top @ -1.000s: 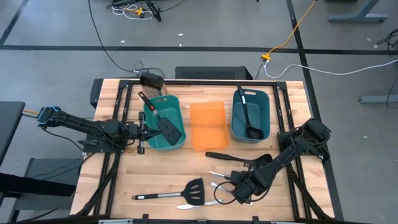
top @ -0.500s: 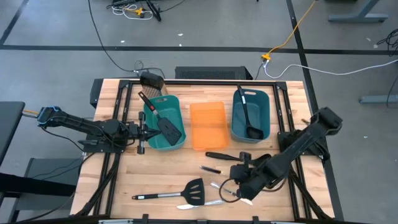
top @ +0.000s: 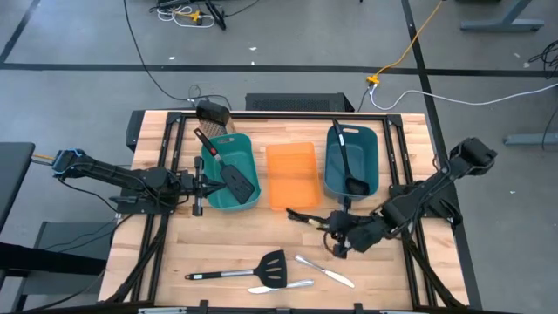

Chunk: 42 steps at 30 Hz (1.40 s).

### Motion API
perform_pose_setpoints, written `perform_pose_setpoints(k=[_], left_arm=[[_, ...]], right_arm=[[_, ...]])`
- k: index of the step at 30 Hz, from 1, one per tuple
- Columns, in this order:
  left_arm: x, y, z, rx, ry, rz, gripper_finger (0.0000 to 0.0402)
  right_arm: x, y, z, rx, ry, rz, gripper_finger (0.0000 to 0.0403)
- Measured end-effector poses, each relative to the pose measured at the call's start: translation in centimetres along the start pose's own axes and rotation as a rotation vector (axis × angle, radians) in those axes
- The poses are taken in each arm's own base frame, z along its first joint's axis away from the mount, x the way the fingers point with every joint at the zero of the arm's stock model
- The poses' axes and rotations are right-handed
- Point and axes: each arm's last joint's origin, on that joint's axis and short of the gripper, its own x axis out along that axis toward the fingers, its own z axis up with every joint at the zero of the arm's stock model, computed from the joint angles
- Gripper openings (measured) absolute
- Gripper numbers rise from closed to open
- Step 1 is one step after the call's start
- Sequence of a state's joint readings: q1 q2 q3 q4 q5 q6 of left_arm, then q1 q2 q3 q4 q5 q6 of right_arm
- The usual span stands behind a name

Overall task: Pick & Place Kitchen Items
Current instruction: Put the yellow table knife into the orange bin

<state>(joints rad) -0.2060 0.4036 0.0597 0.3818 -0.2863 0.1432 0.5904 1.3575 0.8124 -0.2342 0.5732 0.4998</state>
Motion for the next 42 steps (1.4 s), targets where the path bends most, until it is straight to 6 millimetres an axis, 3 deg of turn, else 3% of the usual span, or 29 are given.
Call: perform_pose_setpoints(k=[6, 14, 18, 22, 29, 35, 42], left_arm=[[0.0, 0.0, 0.0, 0.001, 0.001, 0.000, 0.0007], [0.0, 0.0, 0.0, 0.001, 0.001, 0.000, 0.0007], [0.0, 0.0, 0.0, 0.001, 0.001, 0.000, 0.0007], [0.0, 0.0, 0.0, 0.002, 0.005, 0.000, 0.0007], [0.0, 0.0, -0.1, 0.010, 0.008, -0.003, 0.0007], [0.0, 0.0, -0.1, 0.013, 0.008, -0.004, 0.0007], [0.0, 0.0, -0.1, 0.012, 0.006, -0.004, 0.0007]], right_arm=[[1.4, -2.2, -0.3, 0.034, -0.151, -0.014, 0.0066], [2.5, -6.1, 4.5, 0.070, -0.181, -0.098, 0.0066], [2.9, -8.3, 6.0, 0.103, -0.156, -0.133, 0.0066], [3.4, -9.3, 6.0, 0.083, -0.129, -0.139, 0.0066], [3.4, -9.4, 6.1, 0.089, -0.139, -0.125, 0.0066], [3.7, -10.4, 6.2, 0.167, -0.129, -0.146, 0.0066], [6.8, -13.2, 5.1, 0.276, -0.019, -0.150, 0.0066]])
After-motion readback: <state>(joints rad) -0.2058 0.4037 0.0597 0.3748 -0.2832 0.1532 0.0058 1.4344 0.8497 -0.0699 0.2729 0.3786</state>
